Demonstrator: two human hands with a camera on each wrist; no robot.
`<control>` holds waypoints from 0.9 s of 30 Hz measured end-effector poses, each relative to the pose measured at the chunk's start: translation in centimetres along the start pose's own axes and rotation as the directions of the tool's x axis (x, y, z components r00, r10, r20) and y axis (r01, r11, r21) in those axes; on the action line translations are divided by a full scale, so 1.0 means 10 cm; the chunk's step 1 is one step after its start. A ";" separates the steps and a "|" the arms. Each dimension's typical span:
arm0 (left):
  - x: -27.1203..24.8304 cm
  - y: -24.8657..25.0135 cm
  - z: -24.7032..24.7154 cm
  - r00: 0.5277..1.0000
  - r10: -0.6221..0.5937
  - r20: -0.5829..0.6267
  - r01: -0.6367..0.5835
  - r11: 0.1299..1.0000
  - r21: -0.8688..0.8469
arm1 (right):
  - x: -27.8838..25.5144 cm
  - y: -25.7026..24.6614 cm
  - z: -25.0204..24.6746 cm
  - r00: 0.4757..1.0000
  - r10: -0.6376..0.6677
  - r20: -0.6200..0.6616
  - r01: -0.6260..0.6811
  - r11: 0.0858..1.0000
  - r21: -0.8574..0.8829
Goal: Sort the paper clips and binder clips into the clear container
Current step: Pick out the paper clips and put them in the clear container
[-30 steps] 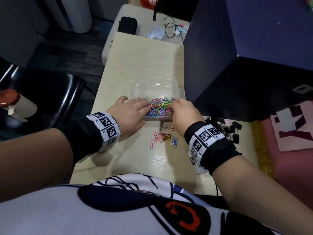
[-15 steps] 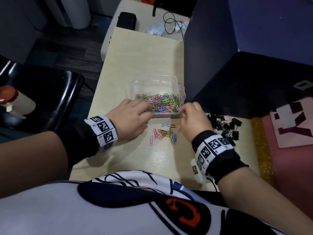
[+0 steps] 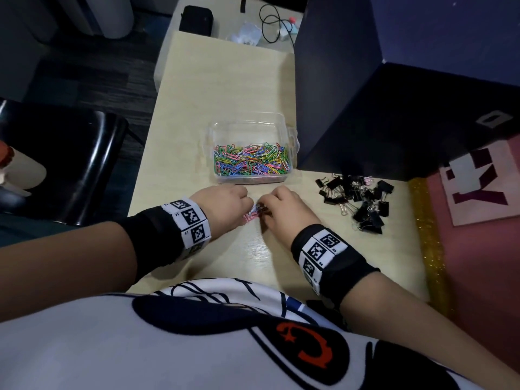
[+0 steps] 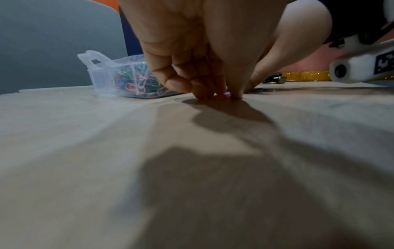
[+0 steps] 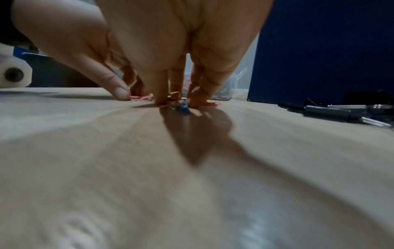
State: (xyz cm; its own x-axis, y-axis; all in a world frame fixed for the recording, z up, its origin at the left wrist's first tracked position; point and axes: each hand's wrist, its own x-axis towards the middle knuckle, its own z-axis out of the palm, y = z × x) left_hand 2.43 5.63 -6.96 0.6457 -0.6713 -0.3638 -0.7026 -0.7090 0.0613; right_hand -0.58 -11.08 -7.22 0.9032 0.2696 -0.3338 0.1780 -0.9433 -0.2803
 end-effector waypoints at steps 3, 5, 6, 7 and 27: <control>0.00 0.02 -0.02 0.999 -0.028 0.016 0.028 1.000 0.001 | 0.01 0.01 -0.01 1.000 0.016 -0.002 -0.016 1.000 -0.022; 0.00 0.02 -0.01 0.999 -0.039 0.025 0.038 0.999 0.011 | 0.03 0.02 -0.03 0.999 0.038 0.004 -0.038 0.999 -0.016; -0.01 0.02 -0.01 0.998 -0.046 0.031 0.046 0.999 0.020 | 0.05 0.03 -0.06 0.999 0.050 0.008 -0.050 0.999 -0.008; -0.02 0.01 -0.01 0.998 -0.053 0.033 0.052 0.998 0.025 | 0.07 0.03 -0.08 0.998 0.060 0.007 -0.060 0.998 0.005; -0.16 -0.26 -0.30 0.960 -0.152 -0.234 0.088 0.961 -0.263 | 0.15 -0.01 -0.51 0.940 0.335 0.062 -0.335 0.942 -0.009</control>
State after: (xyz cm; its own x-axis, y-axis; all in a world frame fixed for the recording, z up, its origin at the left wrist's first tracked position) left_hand 4.15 7.94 -3.75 0.7965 -0.5878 -0.1414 -0.5398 -0.7968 0.2716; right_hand 2.72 -11.55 -3.06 0.8845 -0.0503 -0.4639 -0.1316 -0.9807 -0.1446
